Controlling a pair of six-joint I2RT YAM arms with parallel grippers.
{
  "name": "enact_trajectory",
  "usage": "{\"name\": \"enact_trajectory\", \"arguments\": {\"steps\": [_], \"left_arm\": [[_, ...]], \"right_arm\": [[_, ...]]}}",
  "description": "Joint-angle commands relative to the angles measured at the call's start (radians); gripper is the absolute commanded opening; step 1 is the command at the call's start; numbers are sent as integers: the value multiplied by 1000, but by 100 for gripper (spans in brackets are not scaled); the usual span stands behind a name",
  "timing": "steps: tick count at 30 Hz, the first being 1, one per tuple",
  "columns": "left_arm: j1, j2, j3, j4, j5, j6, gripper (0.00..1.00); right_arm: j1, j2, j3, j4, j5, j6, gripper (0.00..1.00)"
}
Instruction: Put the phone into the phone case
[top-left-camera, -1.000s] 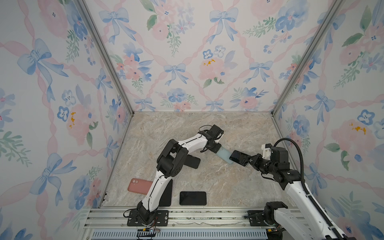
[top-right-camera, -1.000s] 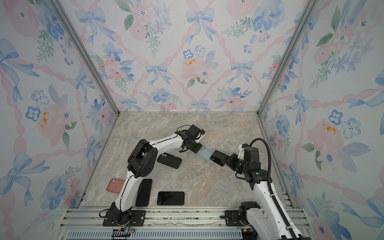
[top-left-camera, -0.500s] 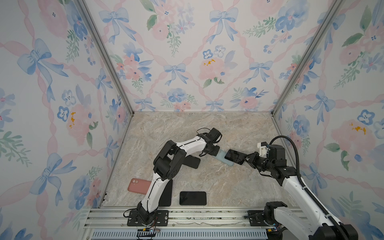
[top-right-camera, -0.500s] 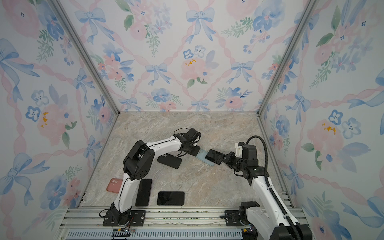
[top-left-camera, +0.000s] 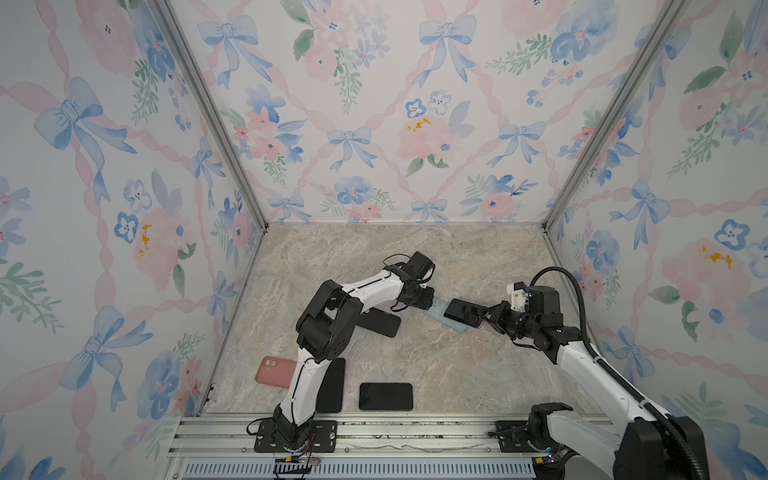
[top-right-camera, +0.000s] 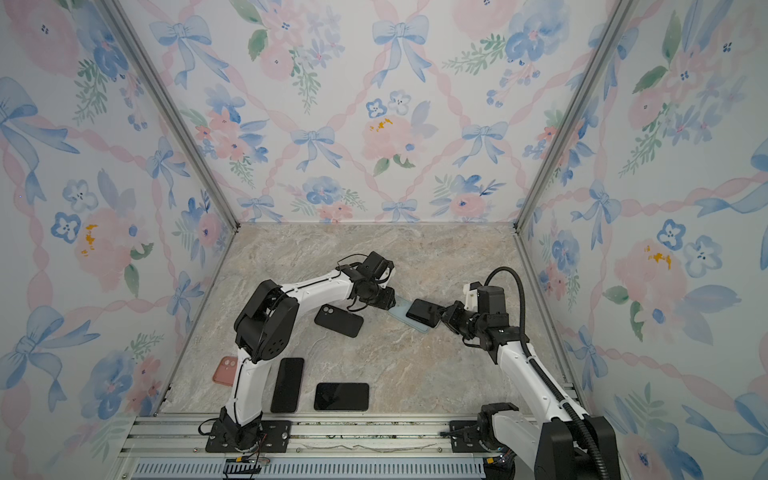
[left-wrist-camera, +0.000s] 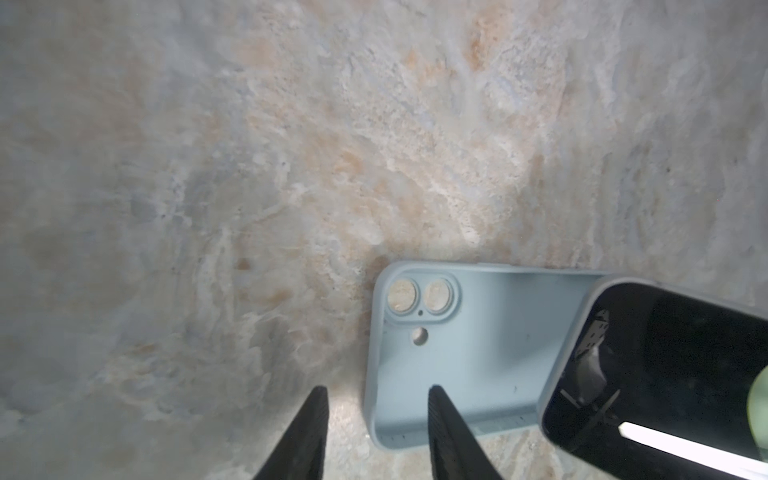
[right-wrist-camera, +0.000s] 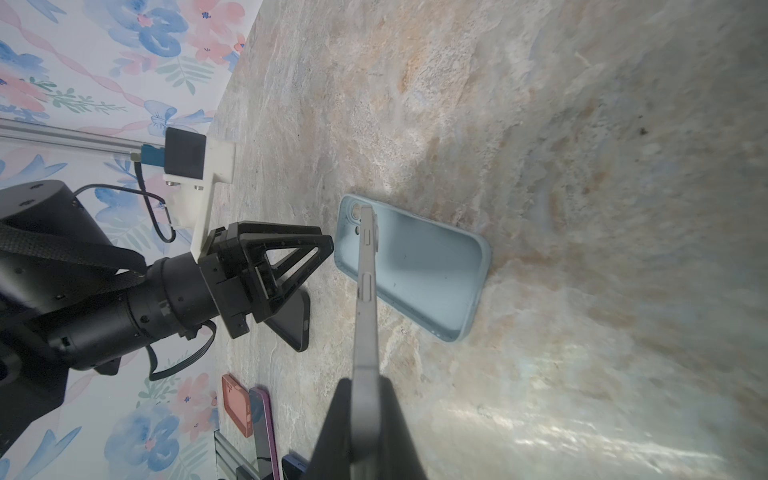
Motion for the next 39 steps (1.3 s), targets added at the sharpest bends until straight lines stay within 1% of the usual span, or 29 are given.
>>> {"name": "enact_trajectory", "arguments": {"steps": [1,5,7,10,17,29,39], "left_arm": [[23,-38,-30,60,96,-48,45],[34,-29,-45,96,151,-74,50],[36,-27,-49,107,163,-83,54],[39,-22,-56,122,183,-95,56],[45,-8,-84,173,241,-124,56],[57,-8,-118,199,253,-126,55],[56,-7,-138,227,272,-133,55]], "right_arm": [[19,20,4,83,-32,8,0],[27,58,13,109,-36,13,0],[29,74,16,118,-35,13,0],[31,97,17,133,-37,14,0],[35,153,19,153,-41,18,0],[35,247,19,164,-73,19,0],[35,298,16,149,-59,13,0]]}}
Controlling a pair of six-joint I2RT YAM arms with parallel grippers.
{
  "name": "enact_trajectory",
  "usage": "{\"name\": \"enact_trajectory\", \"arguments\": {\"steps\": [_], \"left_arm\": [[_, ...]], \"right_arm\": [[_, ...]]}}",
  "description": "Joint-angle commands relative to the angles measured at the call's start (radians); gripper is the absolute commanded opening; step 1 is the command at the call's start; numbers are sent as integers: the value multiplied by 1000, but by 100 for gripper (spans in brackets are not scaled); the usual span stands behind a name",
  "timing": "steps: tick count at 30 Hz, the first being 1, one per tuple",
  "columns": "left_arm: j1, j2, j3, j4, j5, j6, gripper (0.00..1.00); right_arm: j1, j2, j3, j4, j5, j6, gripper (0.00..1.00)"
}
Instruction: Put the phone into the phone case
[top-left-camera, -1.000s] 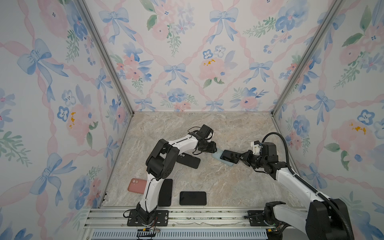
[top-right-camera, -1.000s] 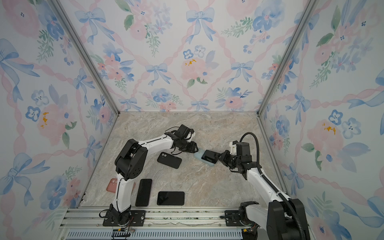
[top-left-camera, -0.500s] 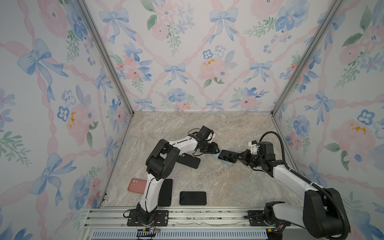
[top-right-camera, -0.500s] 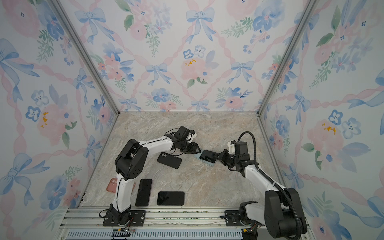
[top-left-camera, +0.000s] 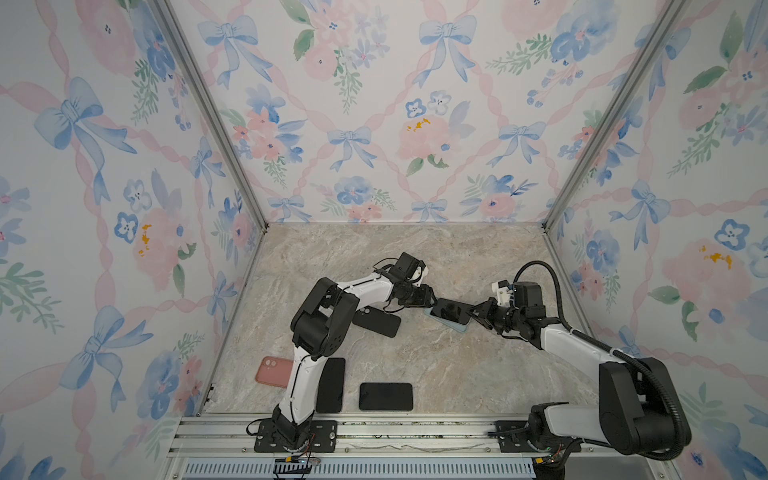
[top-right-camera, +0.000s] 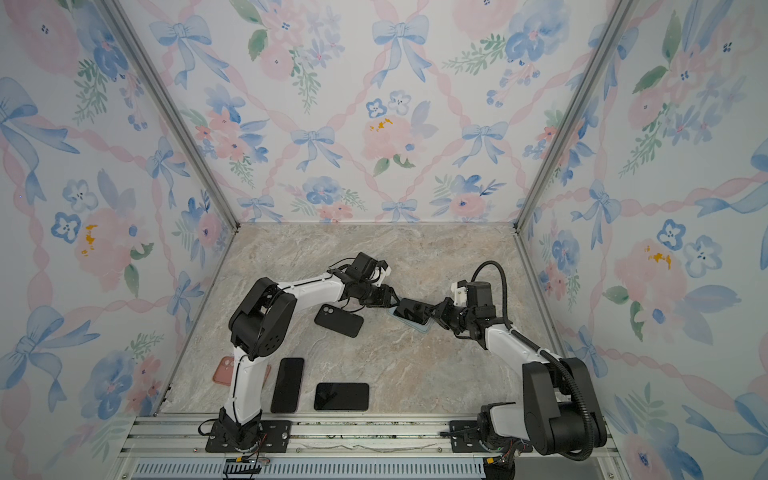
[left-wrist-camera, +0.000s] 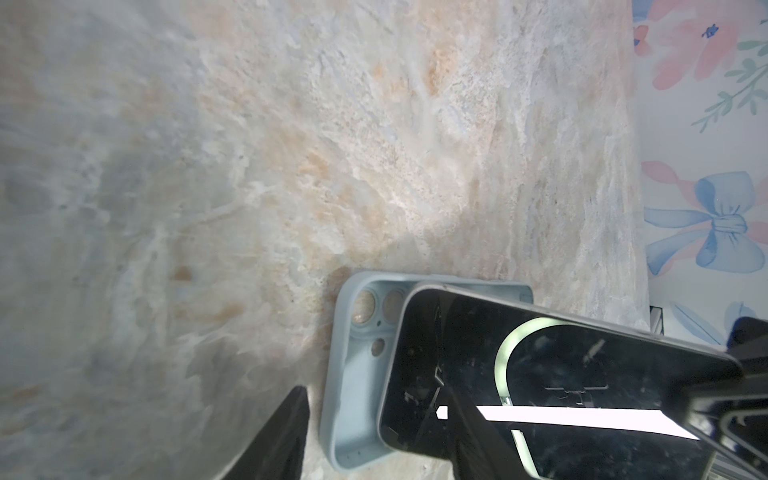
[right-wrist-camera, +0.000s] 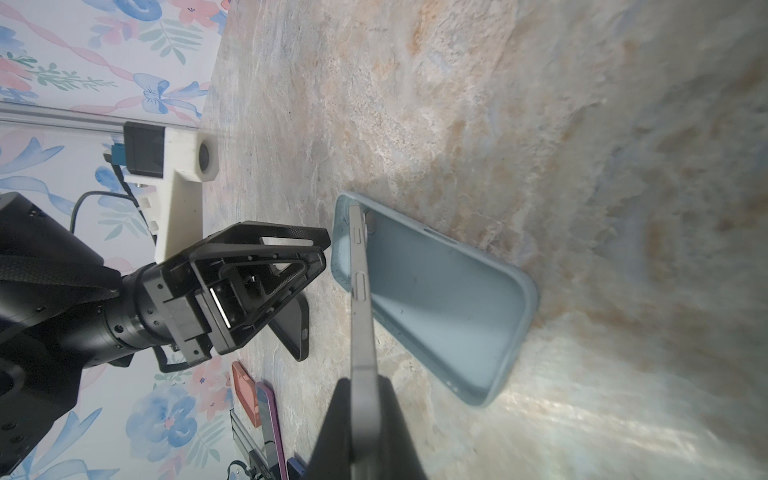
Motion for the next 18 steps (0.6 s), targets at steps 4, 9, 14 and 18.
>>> {"name": "enact_trajectory", "arguments": {"steps": [4,9,14,18], "left_arm": [[-5,-1,-36,32,32,-18,55],[-7,1,-49,47,35,-23,55],[-14,-7,-60,63,40,-31,55],[-21,-11,-67,73,43,-36,55]], "right_arm": [[13,43,12,-88,43,-15,0],[13,74,13,-96,48,-14,0],[15,86,-2,-82,63,-4,0],[29,101,-13,-63,71,3,1]]}}
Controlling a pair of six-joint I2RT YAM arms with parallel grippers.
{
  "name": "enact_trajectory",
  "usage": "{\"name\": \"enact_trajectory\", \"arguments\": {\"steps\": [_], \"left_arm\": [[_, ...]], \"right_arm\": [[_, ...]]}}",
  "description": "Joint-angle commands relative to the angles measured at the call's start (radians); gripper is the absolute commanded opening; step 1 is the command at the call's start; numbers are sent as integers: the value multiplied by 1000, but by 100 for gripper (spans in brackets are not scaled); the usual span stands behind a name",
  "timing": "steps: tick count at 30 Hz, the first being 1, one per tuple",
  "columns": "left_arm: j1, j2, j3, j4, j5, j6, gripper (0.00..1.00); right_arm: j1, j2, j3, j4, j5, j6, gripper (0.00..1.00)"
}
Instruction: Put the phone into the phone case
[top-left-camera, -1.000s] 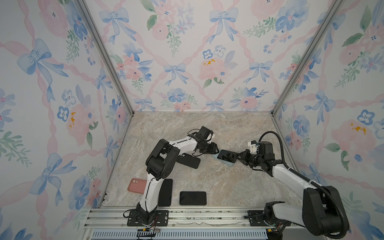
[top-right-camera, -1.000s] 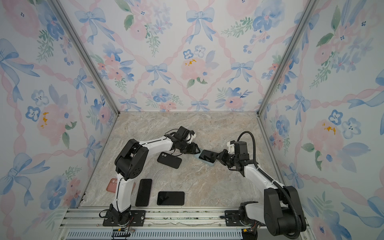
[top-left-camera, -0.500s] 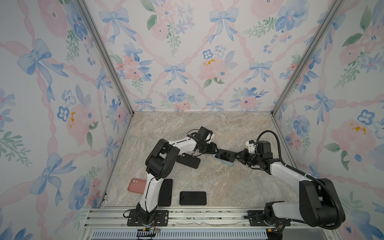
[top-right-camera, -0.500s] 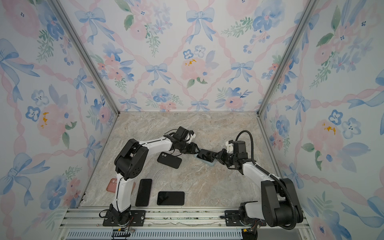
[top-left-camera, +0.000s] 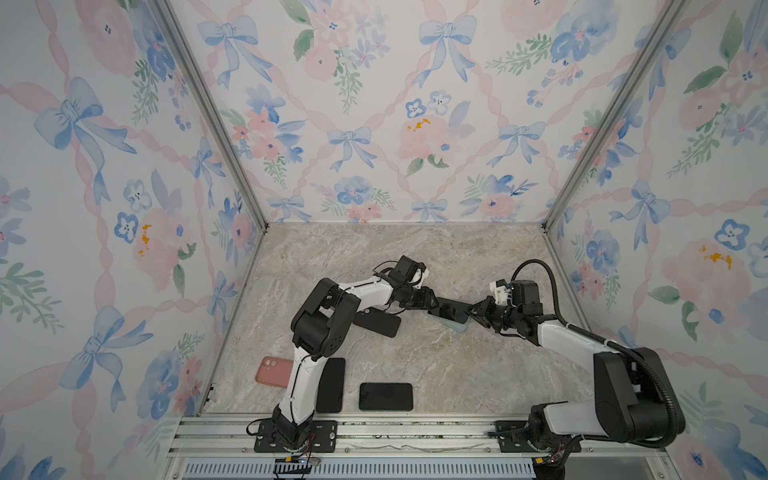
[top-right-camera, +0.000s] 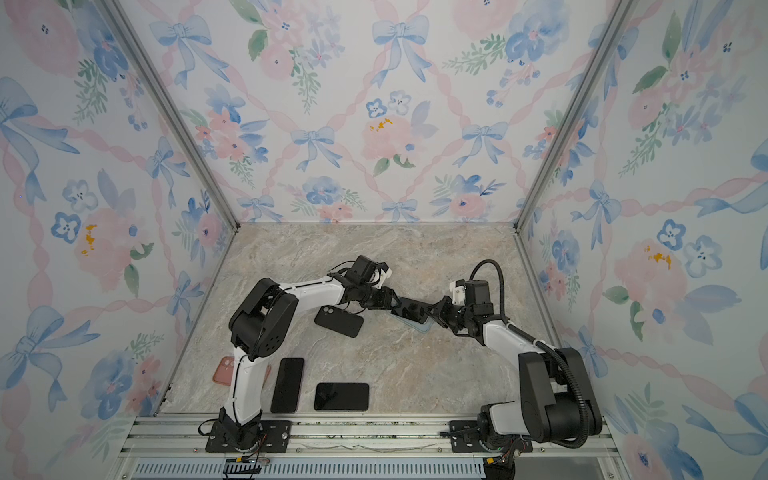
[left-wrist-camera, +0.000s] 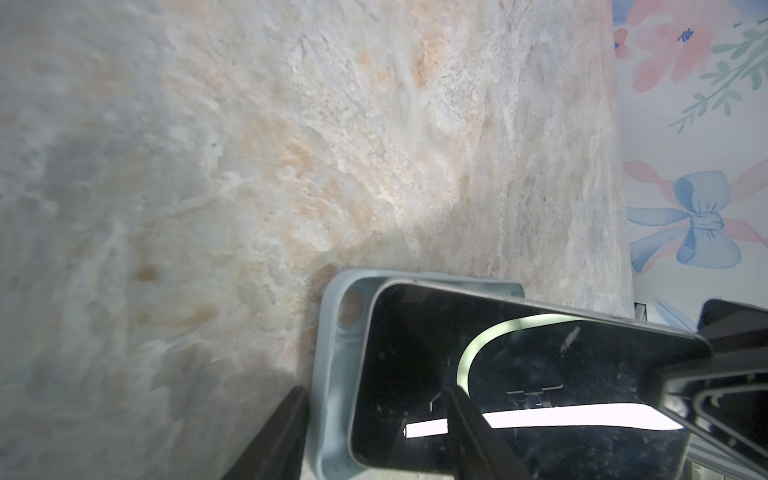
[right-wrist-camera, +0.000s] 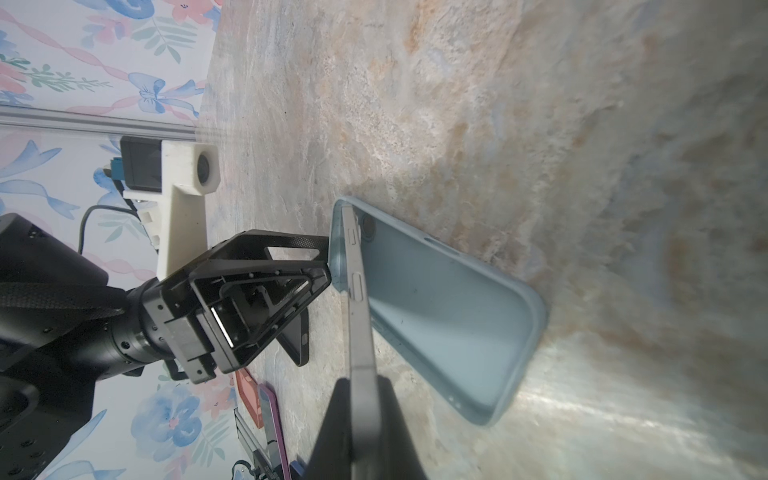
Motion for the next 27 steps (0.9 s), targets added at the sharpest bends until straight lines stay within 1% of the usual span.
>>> {"name": "enact_trajectory", "arguments": {"steps": [1,14,27], "left_arm": [[-14,-13,-24,1,18,-15,55],[-20,-41,-66,29,19,-31,55],[-43,-46,-70,43,24,-42,55]], "right_arm": [[28,45,-34,-83,80,-4,1],[51,59,-36,-69,92,1,3],[96,118,-40,-1,103,29,5]]}}
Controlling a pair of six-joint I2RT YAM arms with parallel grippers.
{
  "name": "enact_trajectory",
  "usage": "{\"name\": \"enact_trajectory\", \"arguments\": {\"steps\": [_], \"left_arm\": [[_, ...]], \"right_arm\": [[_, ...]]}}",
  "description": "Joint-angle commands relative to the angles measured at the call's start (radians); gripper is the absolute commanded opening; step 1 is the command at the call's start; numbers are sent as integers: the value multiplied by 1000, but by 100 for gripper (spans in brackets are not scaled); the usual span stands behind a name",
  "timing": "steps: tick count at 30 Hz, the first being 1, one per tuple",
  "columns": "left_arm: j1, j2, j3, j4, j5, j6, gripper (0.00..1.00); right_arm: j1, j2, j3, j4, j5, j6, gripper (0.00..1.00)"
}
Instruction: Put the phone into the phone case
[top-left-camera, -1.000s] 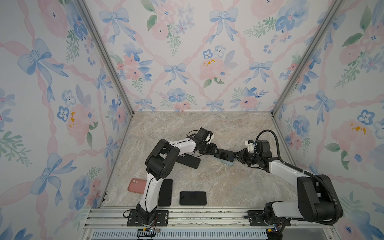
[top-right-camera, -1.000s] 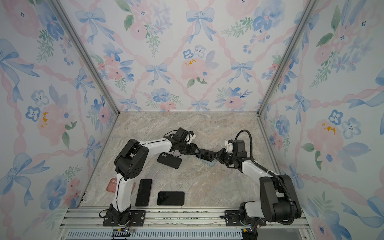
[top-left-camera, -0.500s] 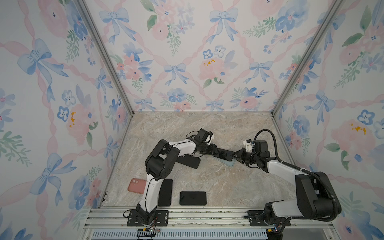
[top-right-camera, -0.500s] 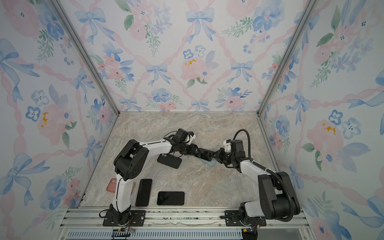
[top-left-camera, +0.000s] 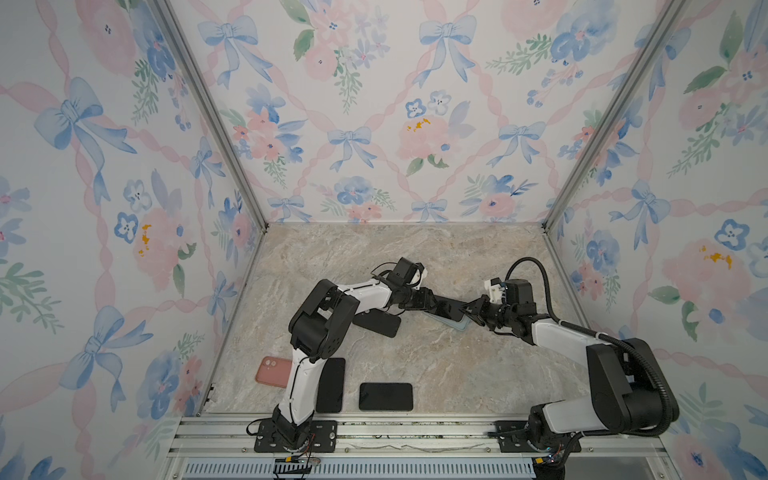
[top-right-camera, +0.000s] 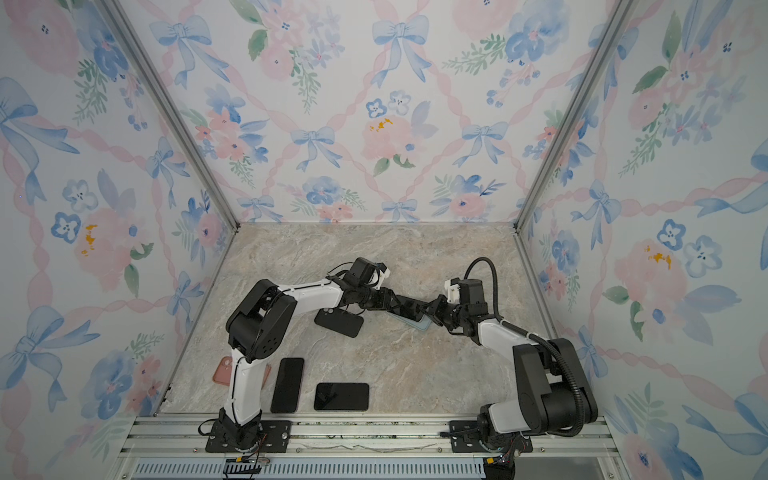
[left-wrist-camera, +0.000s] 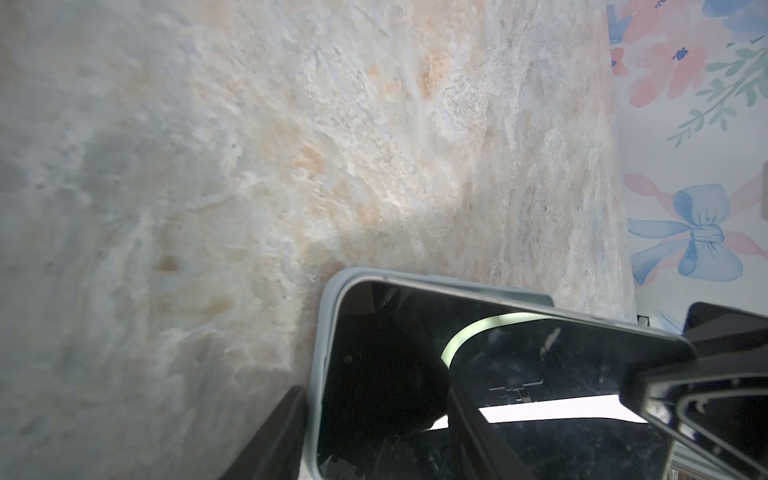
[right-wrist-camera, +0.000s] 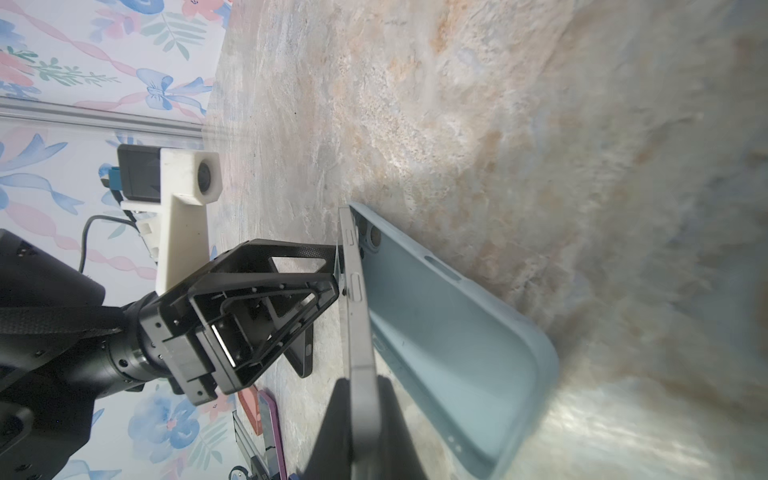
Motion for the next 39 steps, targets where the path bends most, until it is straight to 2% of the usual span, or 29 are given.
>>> {"name": "enact_trajectory", "arguments": {"steps": [1,30,39], "left_arm": [[-38,-21,-19,-16,56,-14,55],[-73,-93,-115,45,61,-63,54],[-74,-127,-154,44,43,-63,54]], "right_arm": [[51,66,-39,-100,87,-6,5],[95,57,-44,-252,213,-95,34],[93,-10,12,-409,273,-170,41]]}}
